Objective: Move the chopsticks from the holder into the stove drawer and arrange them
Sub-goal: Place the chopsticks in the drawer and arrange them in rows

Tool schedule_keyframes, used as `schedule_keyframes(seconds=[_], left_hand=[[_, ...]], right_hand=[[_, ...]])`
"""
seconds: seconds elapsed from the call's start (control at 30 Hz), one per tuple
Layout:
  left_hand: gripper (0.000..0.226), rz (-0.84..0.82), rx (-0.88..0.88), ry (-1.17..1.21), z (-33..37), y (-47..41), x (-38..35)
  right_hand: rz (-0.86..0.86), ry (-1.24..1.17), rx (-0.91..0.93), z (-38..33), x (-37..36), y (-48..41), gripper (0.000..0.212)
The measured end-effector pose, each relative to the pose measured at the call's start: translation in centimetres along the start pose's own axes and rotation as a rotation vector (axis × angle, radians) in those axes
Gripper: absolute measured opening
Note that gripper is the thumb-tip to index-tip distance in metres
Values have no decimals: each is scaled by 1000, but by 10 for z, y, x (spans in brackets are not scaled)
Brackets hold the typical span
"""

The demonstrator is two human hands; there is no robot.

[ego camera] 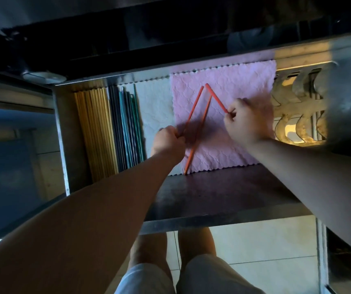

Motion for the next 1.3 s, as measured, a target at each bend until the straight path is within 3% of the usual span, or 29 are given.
schedule_keyframes(seconds=[0.17,0.4,0.57,0.73,0.8,1.03,1.1,1.2,1.3], left_hand=[[6,52,71,120,-35,3,30],[8,32,150,64,-84,-4,54],[41,-12,180,68,-99,-17,58],[58,-77,186,68,-100,-22,57],[54,-89,193,74,-100,-22,58],[16,-123,156,-84,-104,-24,61],[15,-142,127,-114,-100,-23,62],[16,-116,15,-201,-89,-15,72],[12,22,-180,-292,-74,-8,88]], right_hand=[[-100,-249,45,-64,-25,-1,10],[-276,-247,-191,-120,-84,2,15],[-324,-180,-280,-135,-110,2,20],[-334,-126,-301,-140,-115,0,30],[-330,-155,-287,-144,-114,1,17],[-242,-157,-236,-147,-98,7,22],[-247,-182,-232,-149,-100,10,22],[-247,-180,-243,-152,-100,13,25],[-280,-244,-294,-155,-105,14,29]])
Point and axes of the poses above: each hand's wrist, its own y-axis away from the middle knuckle, its own x-axis out of the back of the hand, z = x × y, the point moved 8 cm from there along -y, towards the middle knuckle, and after that the axes turned 5 degrees about y, right-handed, at the moved point
